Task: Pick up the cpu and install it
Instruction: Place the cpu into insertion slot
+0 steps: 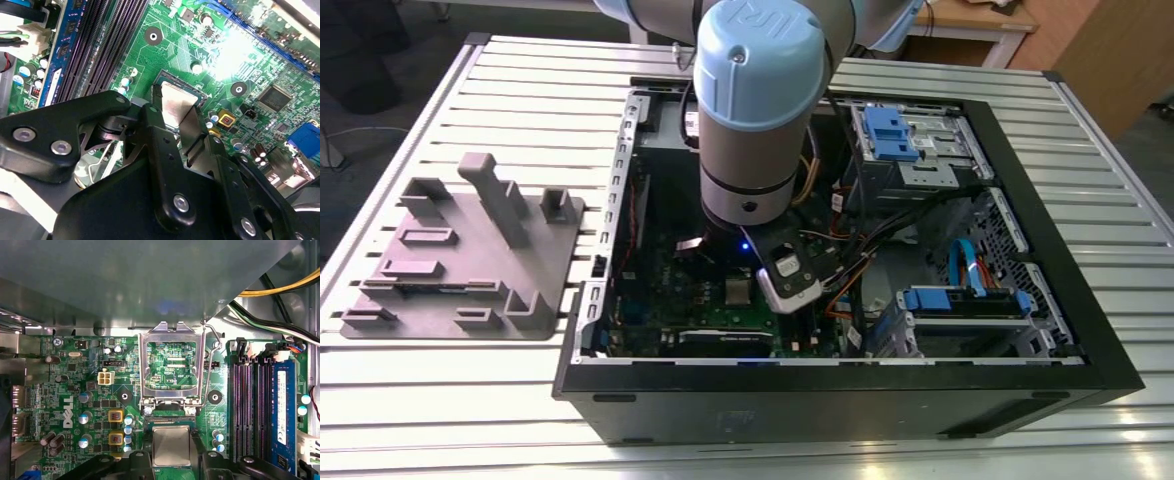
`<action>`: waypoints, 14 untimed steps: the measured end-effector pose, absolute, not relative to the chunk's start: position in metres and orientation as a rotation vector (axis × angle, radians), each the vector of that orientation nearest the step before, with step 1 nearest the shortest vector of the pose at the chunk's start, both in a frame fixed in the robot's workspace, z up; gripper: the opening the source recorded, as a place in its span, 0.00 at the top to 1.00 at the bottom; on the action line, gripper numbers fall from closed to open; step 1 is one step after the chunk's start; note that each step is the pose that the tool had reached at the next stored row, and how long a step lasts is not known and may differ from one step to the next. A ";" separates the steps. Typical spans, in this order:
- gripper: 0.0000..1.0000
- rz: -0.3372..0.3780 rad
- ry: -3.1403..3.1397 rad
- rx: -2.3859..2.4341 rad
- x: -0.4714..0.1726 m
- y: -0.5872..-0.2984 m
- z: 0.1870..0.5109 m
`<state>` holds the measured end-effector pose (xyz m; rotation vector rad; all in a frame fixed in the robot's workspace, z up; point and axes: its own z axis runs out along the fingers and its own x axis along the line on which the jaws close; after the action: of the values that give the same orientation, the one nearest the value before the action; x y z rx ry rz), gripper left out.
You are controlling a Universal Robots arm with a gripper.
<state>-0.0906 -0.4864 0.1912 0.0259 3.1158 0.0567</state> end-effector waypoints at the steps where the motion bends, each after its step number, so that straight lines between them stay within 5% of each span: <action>1: 0.61 0.057 3.116 0.026 -0.091 -0.486 0.191; 14: 0.61 0.059 3.116 0.027 -0.090 -0.486 0.198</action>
<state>-0.0898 -0.4863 0.1976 0.0266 3.1156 0.0590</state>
